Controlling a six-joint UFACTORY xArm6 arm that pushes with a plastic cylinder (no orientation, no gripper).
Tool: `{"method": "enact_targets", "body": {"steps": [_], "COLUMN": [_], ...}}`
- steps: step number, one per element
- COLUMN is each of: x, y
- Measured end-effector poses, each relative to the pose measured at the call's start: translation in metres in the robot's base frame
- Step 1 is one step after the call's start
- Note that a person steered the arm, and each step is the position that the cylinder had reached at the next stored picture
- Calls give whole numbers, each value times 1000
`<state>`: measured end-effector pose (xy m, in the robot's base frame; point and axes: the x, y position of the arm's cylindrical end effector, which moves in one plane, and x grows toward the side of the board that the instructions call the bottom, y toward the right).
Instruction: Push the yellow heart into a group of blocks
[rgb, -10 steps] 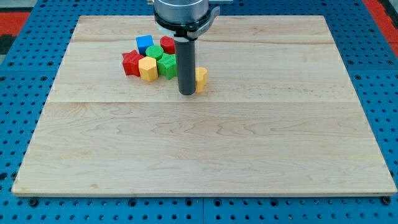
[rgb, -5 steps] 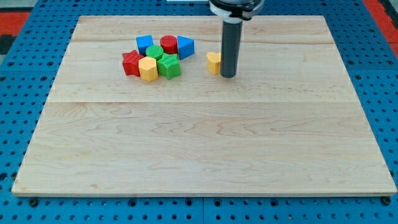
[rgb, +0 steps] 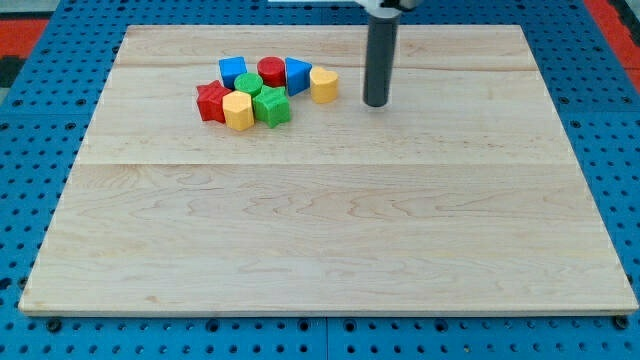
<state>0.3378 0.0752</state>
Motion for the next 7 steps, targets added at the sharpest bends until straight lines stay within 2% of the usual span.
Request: {"method": "enact_targets", "body": {"steps": [1, 3, 4, 6, 7], "x": [-33, -31, -31, -16, -19], "y": [-14, -79, -85, -51, 17]}}
